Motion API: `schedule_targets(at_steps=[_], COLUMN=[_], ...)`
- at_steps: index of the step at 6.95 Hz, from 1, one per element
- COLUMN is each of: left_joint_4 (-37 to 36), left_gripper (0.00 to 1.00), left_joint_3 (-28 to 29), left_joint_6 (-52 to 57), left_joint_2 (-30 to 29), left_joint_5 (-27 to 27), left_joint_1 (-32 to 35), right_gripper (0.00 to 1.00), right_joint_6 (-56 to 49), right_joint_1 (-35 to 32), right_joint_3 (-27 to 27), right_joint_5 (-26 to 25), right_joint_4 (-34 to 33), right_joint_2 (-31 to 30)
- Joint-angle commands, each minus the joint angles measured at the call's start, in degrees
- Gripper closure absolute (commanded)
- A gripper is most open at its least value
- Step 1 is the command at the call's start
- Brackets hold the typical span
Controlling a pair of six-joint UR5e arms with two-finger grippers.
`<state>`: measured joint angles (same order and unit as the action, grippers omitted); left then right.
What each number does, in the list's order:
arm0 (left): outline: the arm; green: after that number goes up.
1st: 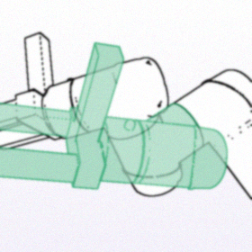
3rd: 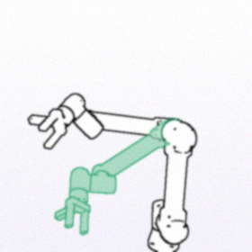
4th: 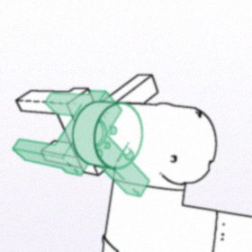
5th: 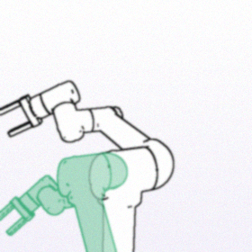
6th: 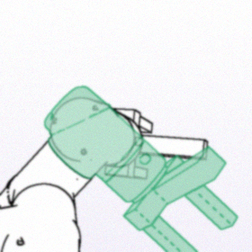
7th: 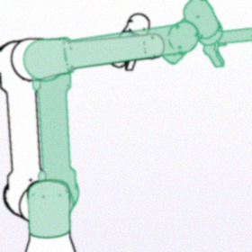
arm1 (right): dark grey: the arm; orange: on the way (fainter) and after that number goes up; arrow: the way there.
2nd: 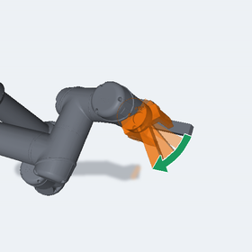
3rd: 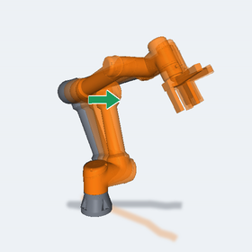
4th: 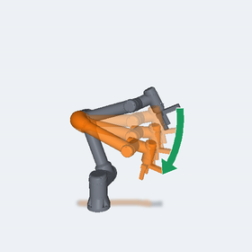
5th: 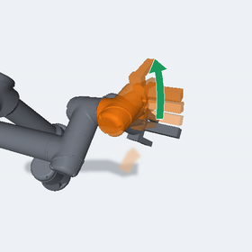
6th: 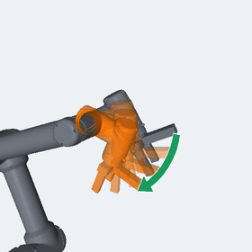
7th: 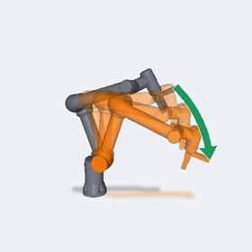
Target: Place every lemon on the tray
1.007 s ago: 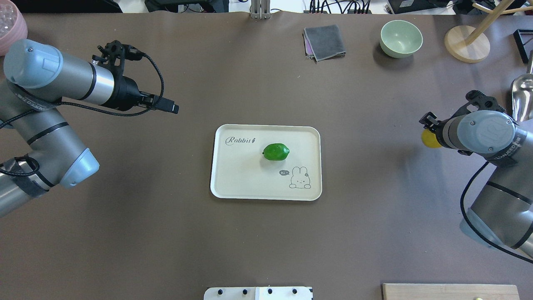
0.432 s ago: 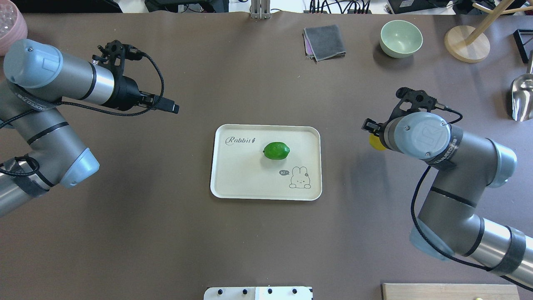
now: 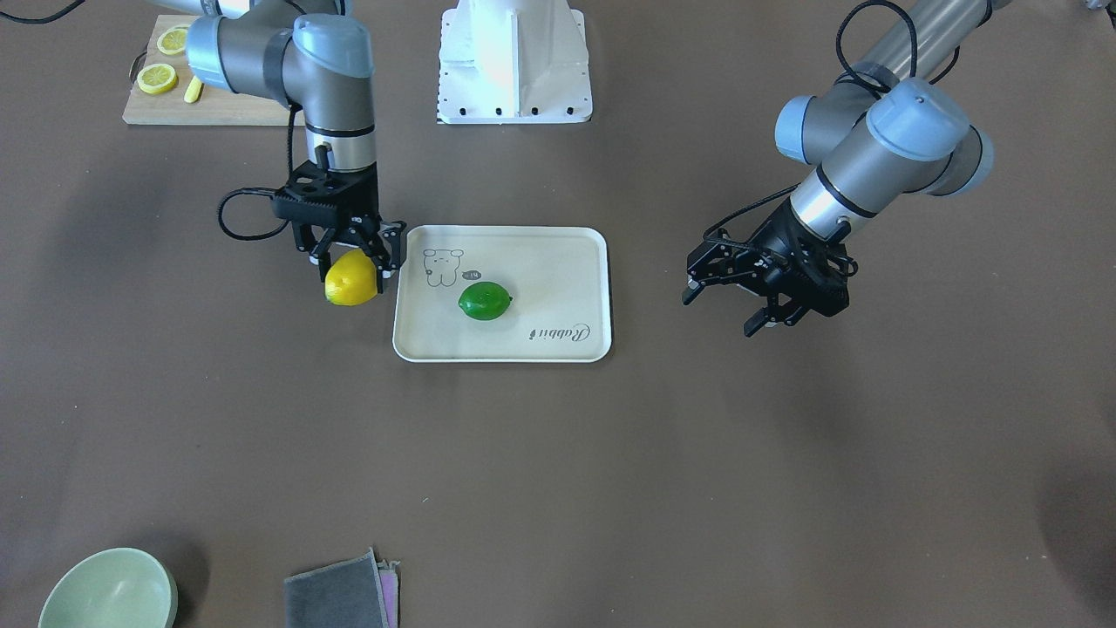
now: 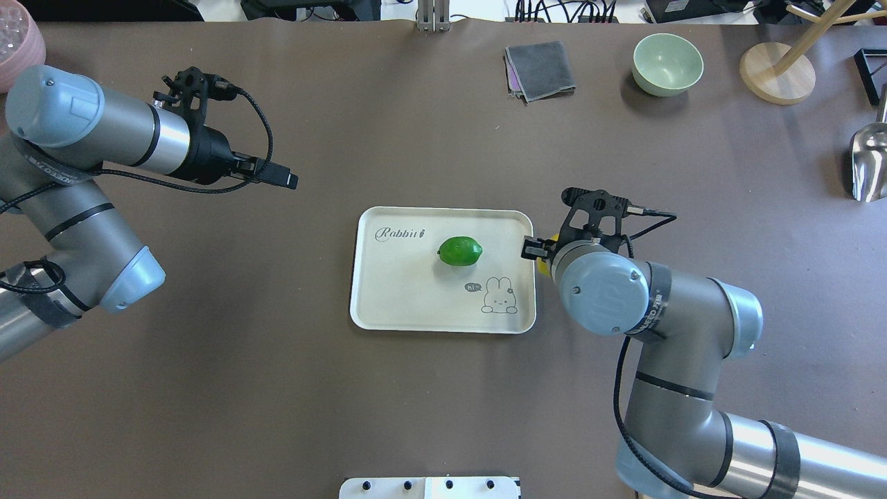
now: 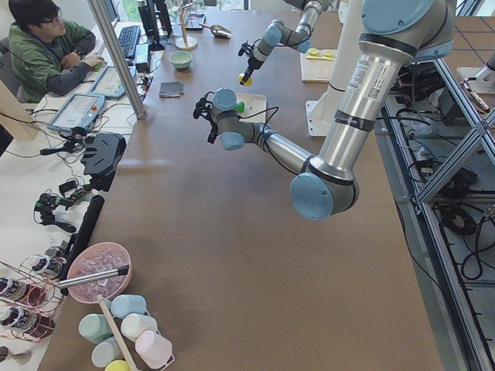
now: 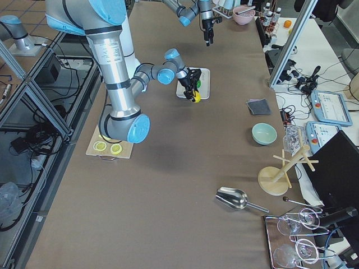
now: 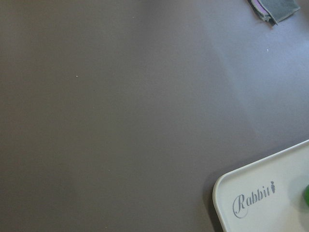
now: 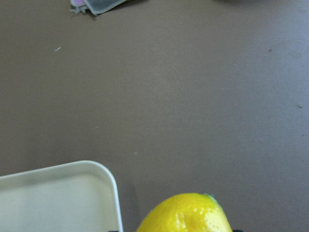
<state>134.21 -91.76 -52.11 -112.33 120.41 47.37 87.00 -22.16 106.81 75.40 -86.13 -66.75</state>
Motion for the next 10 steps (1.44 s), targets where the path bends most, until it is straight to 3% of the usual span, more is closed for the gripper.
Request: schedule_targets(at_steps=[1, 2, 3, 4, 5, 6, 8, 9, 10], left_joint_4=[0.00, 0.00, 0.00, 0.00, 0.00, 0.00, 0.00, 0.00, -0.35], left_gripper=[0.01, 0.01, 0.01, 0.01, 0.01, 0.01, 0.01, 0.01, 0.01], left_joint_3=[0.00, 0.09, 0.09, 0.09, 0.18, 0.18, 0.18, 0.00, 0.09], left_joint_6=[-0.01, -0.01, -0.01, -0.01, -0.01, -0.01, -0.01, 0.08, 0.69], left_joint_2=[0.00, 0.00, 0.00, 0.00, 0.00, 0.00, 0.09, 0.70, 0.45], left_joint_5=[0.00, 0.09, 0.00, -0.09, -0.09, -0.17, -0.17, -0.35, 0.26], left_joint_1=[-0.09, -0.09, -0.18, -0.26, -0.35, -0.35, -0.27, -0.35, 0.08], right_gripper=[1.00, 0.86, 0.15, 0.00, 0.00, 0.00, 0.00, 0.00, 0.00], right_joint_6=[0.01, 0.27, 0.71, 1.67, 0.90, -1.28, -11.26, -20.03, -29.60], right_joint_1=[4.30, 4.75, 4.67, 4.32, 1.88, -2.75, -14.16, -21.97, -28.66], right_joint_3=[-0.81, -0.90, -1.94, -1.87, -1.26, 0.75, 7.77, 8.06, 8.06], right_joint_5=[-3.23, -3.07, -2.98, -2.89, -1.06, 6.70, 20.86, 30.50, 36.60], right_joint_4=[-2.20, -2.20, -2.38, -2.38, -2.38, -2.82, -12.52, -15.71, -15.13], right_joint_2=[5.12, 6.62, 7.94, 8.04, 8.04, 8.04, 7.34, 5.94, 2.80])
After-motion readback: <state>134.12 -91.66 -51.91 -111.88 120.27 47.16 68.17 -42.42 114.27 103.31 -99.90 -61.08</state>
